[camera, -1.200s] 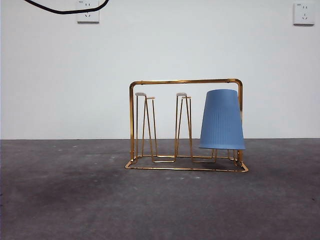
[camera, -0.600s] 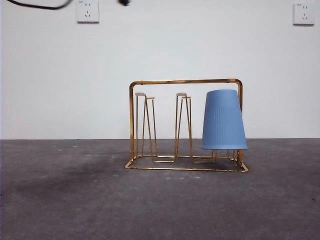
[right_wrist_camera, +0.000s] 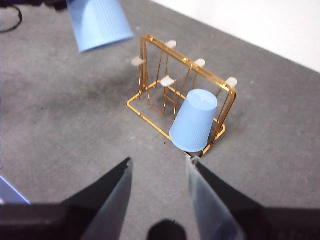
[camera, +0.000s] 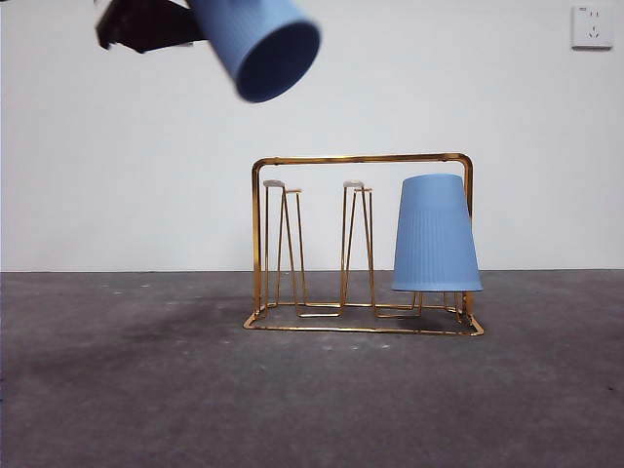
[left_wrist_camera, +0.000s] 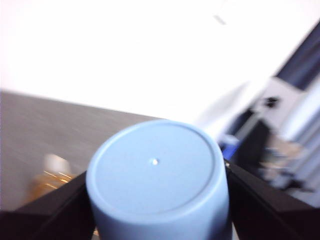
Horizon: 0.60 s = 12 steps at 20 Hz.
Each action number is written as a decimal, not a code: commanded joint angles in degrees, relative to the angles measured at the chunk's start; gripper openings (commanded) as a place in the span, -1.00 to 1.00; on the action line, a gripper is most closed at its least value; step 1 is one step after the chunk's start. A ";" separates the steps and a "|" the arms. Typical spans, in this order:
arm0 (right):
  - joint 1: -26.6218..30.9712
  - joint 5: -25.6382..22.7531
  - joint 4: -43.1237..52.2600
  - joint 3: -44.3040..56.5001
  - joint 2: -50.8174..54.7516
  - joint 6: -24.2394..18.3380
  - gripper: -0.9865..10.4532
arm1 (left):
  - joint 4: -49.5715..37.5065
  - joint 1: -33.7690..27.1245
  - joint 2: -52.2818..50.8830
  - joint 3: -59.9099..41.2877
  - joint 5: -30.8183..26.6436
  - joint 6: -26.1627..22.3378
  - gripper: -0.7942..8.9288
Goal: Pick up cup 1,put cup 1 in the cup rack,pick up cup 2,put cup 2 in the cup rack
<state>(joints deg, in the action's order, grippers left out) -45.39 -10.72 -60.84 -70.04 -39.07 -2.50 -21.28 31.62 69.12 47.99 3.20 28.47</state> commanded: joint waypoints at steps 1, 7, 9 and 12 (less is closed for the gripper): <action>-0.04 -0.20 0.33 0.46 -0.04 1.03 -0.50 | -0.61 0.33 0.44 0.02 -4.59 -11.50 -0.85; -0.02 -0.22 0.44 0.46 -0.04 1.09 -0.50 | -1.09 0.57 1.90 0.13 -7.91 -18.40 -0.85; -0.02 -0.22 0.57 0.46 -0.04 1.09 -0.50 | -1.57 0.57 2.67 0.20 -7.96 -19.52 -0.85; -0.02 -0.20 1.14 0.46 -0.15 1.14 -0.50 | -2.84 0.57 5.75 1.20 -9.46 -20.22 -0.85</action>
<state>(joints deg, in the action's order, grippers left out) -45.39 -10.74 -60.29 -70.04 -39.20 -2.07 -23.00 32.03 74.61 48.84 -5.91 9.78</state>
